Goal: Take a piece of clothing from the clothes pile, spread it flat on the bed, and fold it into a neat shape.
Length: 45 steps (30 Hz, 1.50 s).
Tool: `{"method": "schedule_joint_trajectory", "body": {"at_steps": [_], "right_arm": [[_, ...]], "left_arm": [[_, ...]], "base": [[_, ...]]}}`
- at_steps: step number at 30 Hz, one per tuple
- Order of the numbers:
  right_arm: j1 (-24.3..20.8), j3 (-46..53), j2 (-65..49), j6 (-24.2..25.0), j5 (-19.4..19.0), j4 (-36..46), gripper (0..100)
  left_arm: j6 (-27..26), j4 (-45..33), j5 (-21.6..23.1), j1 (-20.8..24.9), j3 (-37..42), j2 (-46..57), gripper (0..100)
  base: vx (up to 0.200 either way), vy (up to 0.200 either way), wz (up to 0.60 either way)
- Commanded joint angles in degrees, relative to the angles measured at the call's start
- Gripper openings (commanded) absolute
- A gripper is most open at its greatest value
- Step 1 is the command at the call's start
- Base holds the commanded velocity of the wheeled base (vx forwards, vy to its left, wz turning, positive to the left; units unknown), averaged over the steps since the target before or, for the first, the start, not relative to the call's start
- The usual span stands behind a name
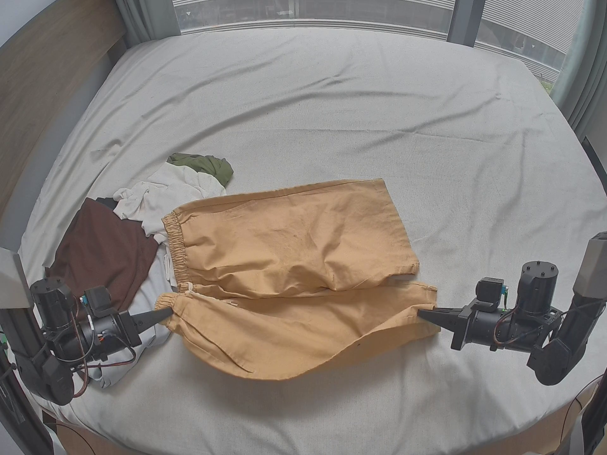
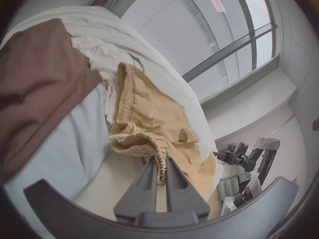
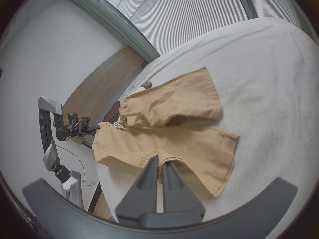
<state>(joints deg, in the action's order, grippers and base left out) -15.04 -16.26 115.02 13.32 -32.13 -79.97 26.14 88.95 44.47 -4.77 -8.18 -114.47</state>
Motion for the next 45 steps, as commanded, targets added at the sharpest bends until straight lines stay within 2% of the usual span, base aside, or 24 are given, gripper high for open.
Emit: {"method": "schedule_joint_trajectory", "body": {"at_steps": [1,5,10,17,23,27,34,37,45], "right_arm": [[0.0,-2.5,-2.2,1.7,0.1,-0.1,0],[0.3,-4.7,-3.7,4.1,0.1,-0.1,0],[0.4,-6.7,-3.7,4.4,1.7,-0.2,0],[0.1,-9.8,-3.4,6.5,1.9,-1.7,0],[-0.9,-12.7,-2.2,9.4,2.2,-4.0,0],[-0.9,-15.8,-0.6,9.8,2.1,-4.6,0],[-0.5,-19.6,0.1,10.4,2.1,-3.7,0],[-0.2,-21.4,0.7,10.4,2.1,-3.5,0],[0.2,-24.4,0.5,10.4,2.2,-0.9,0]], "left_arm": [[0.4,0.2,-0.3,-0.1,-2.5,1.5,0],[0.5,0.2,-0.4,-0.1,-3.6,1.4,0],[0.5,0.2,-0.4,-0.1,-4.8,1.1,0],[0.7,0.2,-2.0,0.0,-6.4,1.3,0],[4.4,0.2,-3.9,0.0,-7.6,3.6,0],[4.8,0.1,-6.8,0.1,-9.0,3.7,0],[4.5,0.1,-7.4,1.3,-8.7,3.7,0],[4.8,0.1,-9.1,3.0,-8.9,3.7,0],[5.1,0.1,-9.7,3.3,-9.2,3.9,0]], "base": [[0.0,0.0,0.0],[0.0,0.0,0.0],[0.0,0.0,0.0],[0.0,0.0,0.0],[0.0,0.0,0.0],[0.0,0.0,0.0],[0.0,0.0,0.0],[0.0,0.0,0.0],[0.0,0.0,0.0]]}}
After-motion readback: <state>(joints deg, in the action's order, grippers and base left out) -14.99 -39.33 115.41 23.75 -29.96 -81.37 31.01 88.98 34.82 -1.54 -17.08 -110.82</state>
